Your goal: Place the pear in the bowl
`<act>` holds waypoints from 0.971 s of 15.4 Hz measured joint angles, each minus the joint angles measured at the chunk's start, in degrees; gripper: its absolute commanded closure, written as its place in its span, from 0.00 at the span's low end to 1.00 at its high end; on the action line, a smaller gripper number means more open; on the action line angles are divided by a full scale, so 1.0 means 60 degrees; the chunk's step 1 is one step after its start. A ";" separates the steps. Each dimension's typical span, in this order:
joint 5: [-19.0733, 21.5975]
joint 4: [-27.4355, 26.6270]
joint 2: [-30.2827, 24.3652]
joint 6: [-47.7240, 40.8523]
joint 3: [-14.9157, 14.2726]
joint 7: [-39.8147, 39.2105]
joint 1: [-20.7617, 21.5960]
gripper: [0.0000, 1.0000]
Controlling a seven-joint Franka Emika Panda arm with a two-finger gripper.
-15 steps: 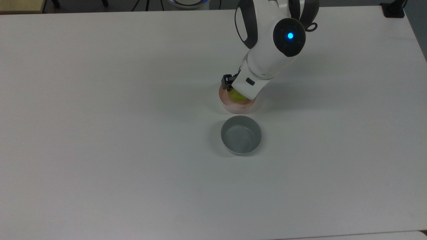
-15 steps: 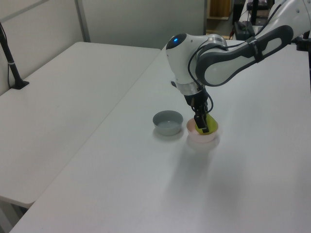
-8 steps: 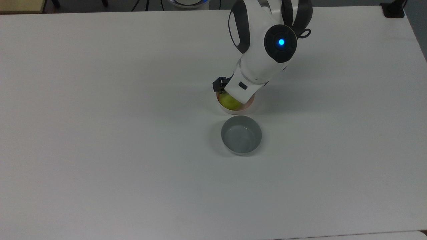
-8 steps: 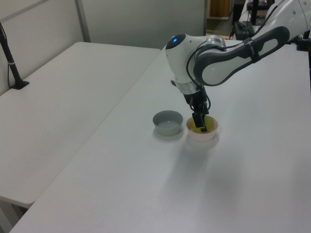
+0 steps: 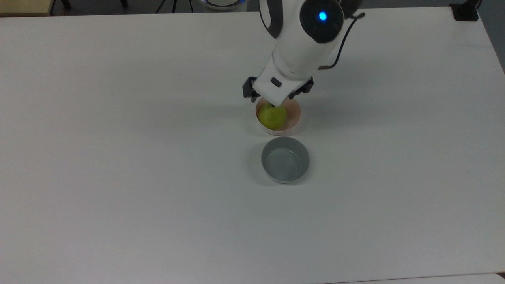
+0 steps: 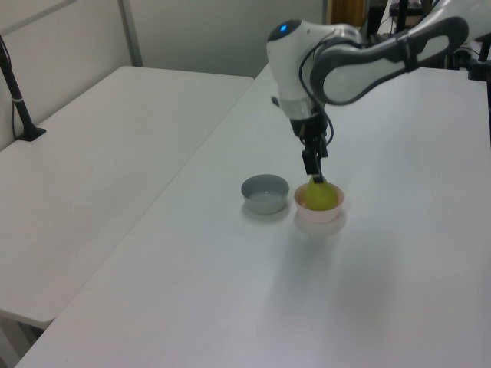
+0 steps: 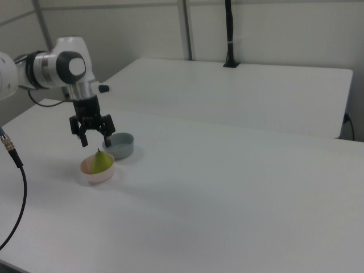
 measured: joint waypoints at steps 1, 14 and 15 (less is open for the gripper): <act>0.0000 0.0035 -0.0361 -0.0342 -0.0010 -0.0043 -0.0188 0.00; -0.0008 0.0042 -0.2488 -0.1694 -0.0145 -0.1602 -0.3428 0.00; -0.0007 0.0075 -0.2506 -0.1693 -0.0145 -0.1605 -0.3512 0.00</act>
